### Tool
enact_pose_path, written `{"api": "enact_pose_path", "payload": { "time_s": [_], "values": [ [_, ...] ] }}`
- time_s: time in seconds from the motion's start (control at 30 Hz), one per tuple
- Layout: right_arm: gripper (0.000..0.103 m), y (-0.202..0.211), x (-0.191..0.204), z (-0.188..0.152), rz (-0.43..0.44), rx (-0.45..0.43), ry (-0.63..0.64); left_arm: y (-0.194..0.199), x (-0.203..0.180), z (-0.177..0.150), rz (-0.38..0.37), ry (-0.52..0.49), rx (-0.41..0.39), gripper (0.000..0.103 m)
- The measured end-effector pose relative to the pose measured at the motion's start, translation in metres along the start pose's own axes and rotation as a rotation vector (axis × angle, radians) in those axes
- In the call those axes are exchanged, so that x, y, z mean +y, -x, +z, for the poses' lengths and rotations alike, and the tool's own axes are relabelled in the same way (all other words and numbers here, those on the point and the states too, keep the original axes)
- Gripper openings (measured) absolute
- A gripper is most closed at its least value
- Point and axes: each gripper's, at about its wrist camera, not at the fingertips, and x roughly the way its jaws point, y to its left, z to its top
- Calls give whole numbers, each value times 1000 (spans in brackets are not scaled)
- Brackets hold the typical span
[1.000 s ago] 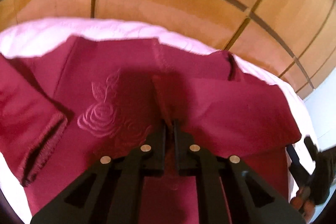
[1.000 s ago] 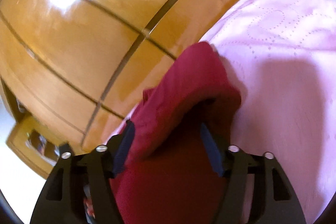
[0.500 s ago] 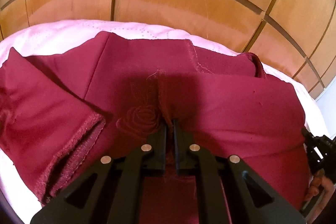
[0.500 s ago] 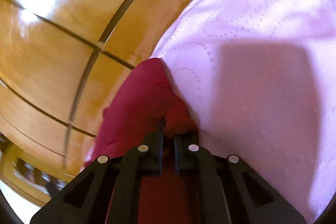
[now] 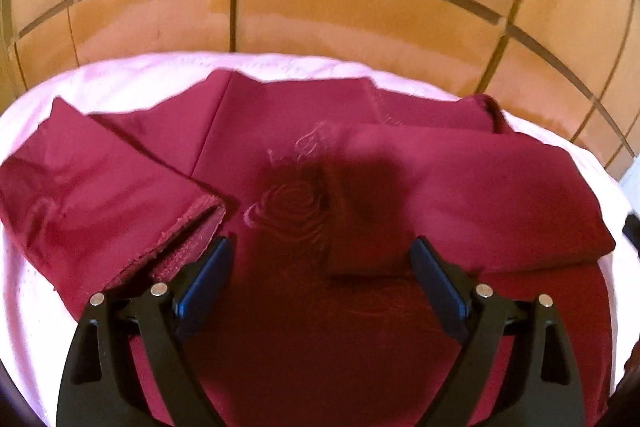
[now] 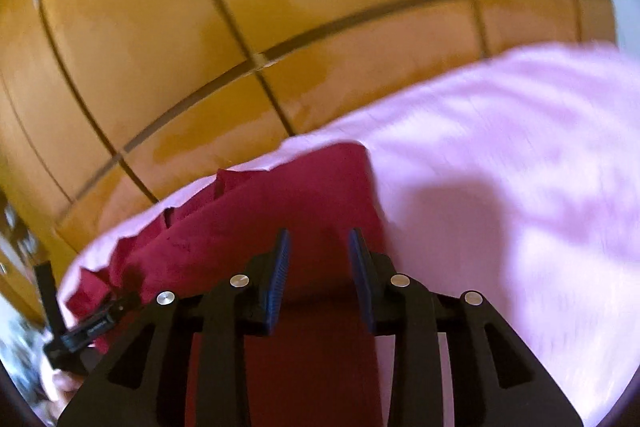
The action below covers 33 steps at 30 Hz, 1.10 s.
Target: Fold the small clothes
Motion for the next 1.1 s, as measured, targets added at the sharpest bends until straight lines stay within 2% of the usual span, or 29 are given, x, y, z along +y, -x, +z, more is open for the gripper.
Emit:
{"api": "enact_pose_path", "payload": {
  "time_s": [0.1,0.17,0.3,0.33,0.4,0.63,0.67,0.8,0.93,1.1],
  "values": [
    [30,-32,20,22,-14,38,137,-4,-1,-1,11,-10,12,91],
    [30,-60,25,29,-52,82,185,-8,-1,0,17,-16,25,91],
    [30,-109,-1,31,-153,175,103,-9,-1,-2,15,-18,25,92],
    [29,-114,-11,30,-137,179,58,-10,0,-2,10,-16,26,92],
    [27,-115,-23,32,-109,146,-26,-12,-1,-3,5,-16,26,93],
    [28,-106,-23,33,-104,132,-35,-14,-3,-3,13,-24,27,96],
    [31,-94,-20,32,-112,121,-36,-13,-3,-3,11,-23,25,96],
    [31,-49,-2,13,-64,79,9,-7,2,-4,-16,-2,11,96],
    [31,-29,3,-14,-98,122,89,10,8,-8,-26,11,16,96],
    [31,-37,-4,-22,-106,133,62,42,23,-30,5,25,2,96]
  ]
}}
